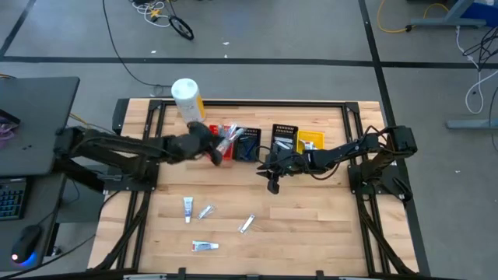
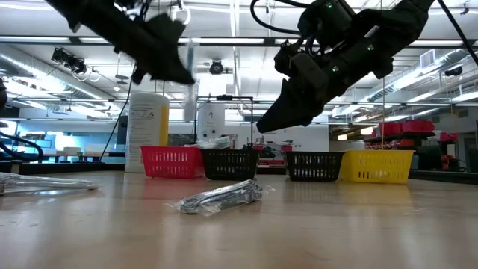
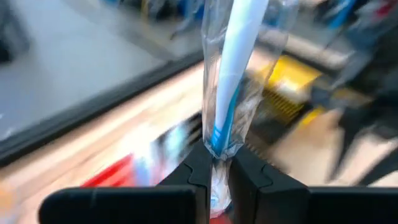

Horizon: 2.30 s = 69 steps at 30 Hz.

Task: Pick & Place Travel size toiletries
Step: Put the blue toothbrush into the red basket, then put the silver nail cutter into the right black basket

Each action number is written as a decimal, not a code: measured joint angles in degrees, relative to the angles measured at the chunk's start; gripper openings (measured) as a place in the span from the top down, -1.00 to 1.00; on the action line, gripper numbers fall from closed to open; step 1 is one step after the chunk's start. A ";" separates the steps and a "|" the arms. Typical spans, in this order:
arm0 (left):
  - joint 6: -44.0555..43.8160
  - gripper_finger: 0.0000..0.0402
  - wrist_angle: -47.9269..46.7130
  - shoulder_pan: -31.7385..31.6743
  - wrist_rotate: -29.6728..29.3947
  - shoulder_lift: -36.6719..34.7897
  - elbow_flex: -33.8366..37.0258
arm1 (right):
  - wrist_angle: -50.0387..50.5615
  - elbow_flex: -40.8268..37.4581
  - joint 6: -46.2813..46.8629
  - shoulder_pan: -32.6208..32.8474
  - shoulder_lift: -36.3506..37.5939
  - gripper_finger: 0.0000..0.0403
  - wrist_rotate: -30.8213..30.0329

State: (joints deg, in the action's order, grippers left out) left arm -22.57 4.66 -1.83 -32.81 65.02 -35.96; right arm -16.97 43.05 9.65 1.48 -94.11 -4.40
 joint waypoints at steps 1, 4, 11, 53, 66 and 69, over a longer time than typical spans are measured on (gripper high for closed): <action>-0.66 0.83 -3.45 -1.83 1.55 -0.71 0.02 | 0.00 0.00 0.00 0.00 -0.01 0.52 0.00; -3.16 0.84 -13.17 -6.41 6.85 -1.67 0.08 | 0.02 0.00 0.00 0.00 0.01 0.52 0.00; -2.82 0.83 -17.01 -12.48 13.76 1.42 0.54 | 0.02 0.00 0.00 0.00 0.00 0.52 0.04; 6.54 0.10 -8.12 -0.28 14.53 13.28 -9.16 | -1.63 0.00 -16.88 5.34 0.00 0.52 0.43; -1.04 0.12 -8.22 15.89 16.33 13.28 -9.16 | -9.11 0.00 -24.55 12.44 -0.01 0.52 -3.45; -2.99 0.13 -8.28 19.67 16.74 13.89 -9.18 | -11.65 0.00 -24.55 12.46 0.01 0.52 -2.60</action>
State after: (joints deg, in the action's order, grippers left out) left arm -25.56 -3.62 17.84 -16.07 78.91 -45.15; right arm -28.62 43.05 -14.90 13.93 -94.11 -7.01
